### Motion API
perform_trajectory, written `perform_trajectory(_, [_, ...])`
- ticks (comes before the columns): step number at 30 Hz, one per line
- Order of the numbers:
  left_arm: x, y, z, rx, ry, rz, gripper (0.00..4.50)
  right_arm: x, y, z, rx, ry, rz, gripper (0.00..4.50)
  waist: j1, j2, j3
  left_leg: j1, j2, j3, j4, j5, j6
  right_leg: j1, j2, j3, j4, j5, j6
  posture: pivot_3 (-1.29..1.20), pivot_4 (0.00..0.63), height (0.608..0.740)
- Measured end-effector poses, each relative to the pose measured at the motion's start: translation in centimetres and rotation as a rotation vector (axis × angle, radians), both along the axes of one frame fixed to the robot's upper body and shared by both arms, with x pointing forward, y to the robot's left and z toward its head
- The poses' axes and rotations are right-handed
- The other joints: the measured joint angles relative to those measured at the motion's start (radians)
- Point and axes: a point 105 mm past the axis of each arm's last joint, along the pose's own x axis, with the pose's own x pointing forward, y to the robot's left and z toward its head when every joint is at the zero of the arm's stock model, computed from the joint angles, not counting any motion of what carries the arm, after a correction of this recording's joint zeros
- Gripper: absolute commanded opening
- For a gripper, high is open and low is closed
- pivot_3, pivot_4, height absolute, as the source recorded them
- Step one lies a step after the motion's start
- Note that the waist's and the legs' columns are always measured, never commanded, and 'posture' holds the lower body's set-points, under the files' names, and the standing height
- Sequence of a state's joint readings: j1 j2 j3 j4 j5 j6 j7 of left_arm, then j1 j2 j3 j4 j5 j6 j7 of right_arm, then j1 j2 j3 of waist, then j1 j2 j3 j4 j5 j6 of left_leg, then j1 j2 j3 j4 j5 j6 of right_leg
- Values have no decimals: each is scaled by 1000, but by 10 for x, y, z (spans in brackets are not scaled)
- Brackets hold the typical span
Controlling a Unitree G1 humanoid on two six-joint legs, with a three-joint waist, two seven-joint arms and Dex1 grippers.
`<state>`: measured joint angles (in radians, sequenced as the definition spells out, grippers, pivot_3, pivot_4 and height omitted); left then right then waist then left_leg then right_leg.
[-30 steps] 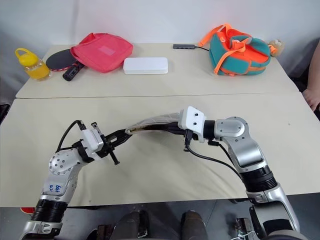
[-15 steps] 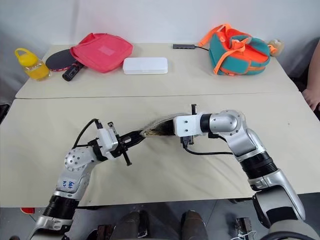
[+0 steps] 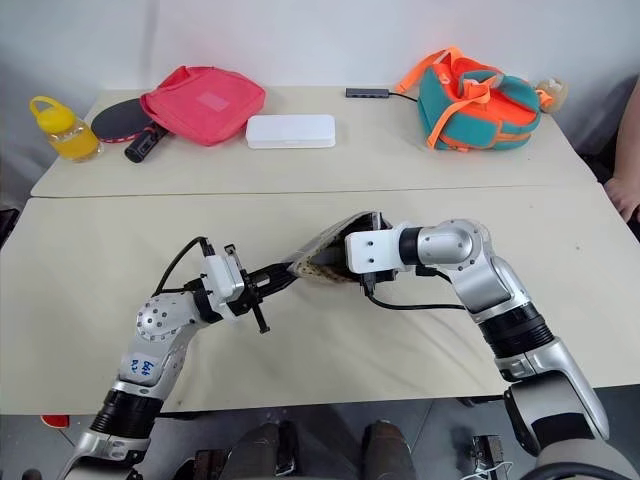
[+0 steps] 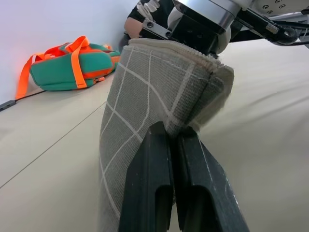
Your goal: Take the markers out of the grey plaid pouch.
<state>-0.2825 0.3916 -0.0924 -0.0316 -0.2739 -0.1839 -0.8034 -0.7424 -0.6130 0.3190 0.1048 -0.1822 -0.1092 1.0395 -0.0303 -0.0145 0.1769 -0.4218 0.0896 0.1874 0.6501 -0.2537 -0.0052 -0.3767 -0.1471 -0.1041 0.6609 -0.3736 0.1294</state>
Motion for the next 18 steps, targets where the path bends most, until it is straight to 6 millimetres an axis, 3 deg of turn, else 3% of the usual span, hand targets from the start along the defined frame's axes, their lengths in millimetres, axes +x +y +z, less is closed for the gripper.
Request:
perform_trajectory(5, [-1, 0, -1, -2, 6, 2, 0, -5, 2, 7, -19, -22, 25, 1356, 0, 0, 0, 0, 0, 0, 0, 0, 0, 0, 0, 0, 0, 0, 0, 0, 150, 740])
perform_trajectory(12, [-2, -5, 3, -91, 92, -18, 0, -12, -6, 15, -95, 5, 44, 1356, 1, 0, 0, 0, 0, 0, 0, 0, 0, 0, 0, 0, 0, 0, 0, 0, 150, 740])
perform_trajectory(18, [-12, -22, 10, -243, 299, -148, 0, -27, -17, 39, -113, 189, 46, 1356, 1, 0, 0, 0, 0, -1, 1, 0, 0, 1, 0, 0, 0, 0, 0, 0, 150, 740])
